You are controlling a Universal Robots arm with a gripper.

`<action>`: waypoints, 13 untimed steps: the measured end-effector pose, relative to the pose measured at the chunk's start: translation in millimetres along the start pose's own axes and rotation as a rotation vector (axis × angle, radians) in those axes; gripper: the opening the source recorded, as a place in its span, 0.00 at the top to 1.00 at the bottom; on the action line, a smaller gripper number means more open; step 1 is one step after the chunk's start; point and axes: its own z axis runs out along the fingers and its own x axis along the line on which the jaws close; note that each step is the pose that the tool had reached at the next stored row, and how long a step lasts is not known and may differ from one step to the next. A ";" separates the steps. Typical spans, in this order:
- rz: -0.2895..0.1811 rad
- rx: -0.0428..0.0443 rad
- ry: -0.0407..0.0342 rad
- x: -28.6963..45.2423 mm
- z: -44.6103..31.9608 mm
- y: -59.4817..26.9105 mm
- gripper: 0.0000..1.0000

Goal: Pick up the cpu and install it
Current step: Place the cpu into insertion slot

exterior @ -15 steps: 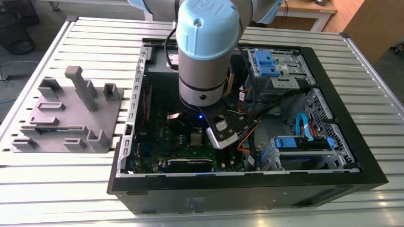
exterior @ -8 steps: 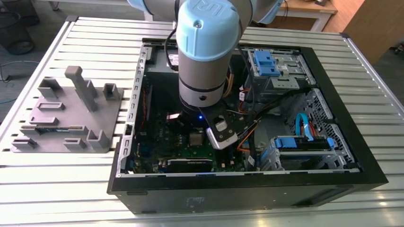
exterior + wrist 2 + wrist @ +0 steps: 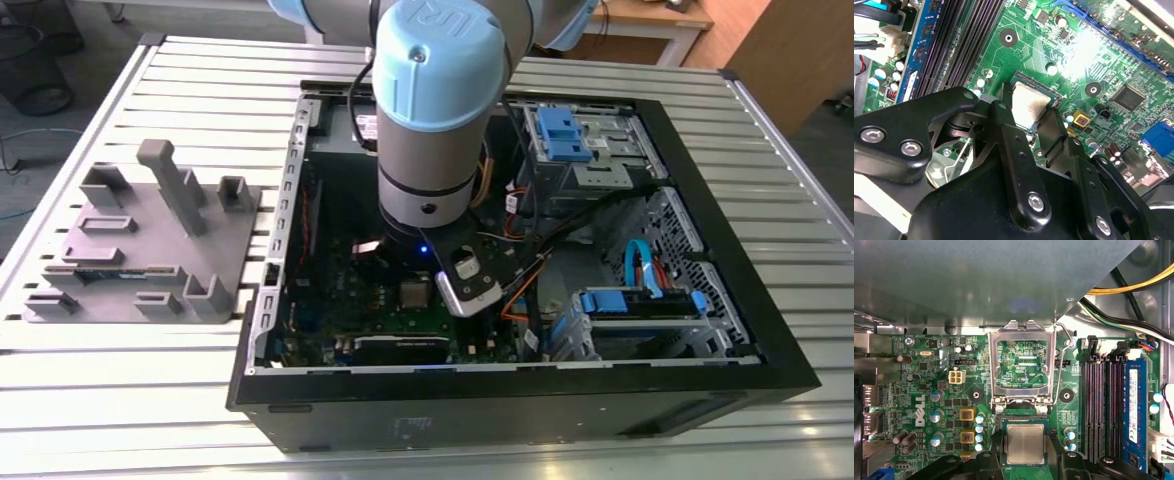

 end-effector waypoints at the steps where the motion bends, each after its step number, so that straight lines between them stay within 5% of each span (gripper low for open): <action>1: 0.000 0.0001 0.0000 0.0 0.1 0.0 0.53; 13: 0.000 0.0004 0.0002 0.1 1.0 -0.1 0.55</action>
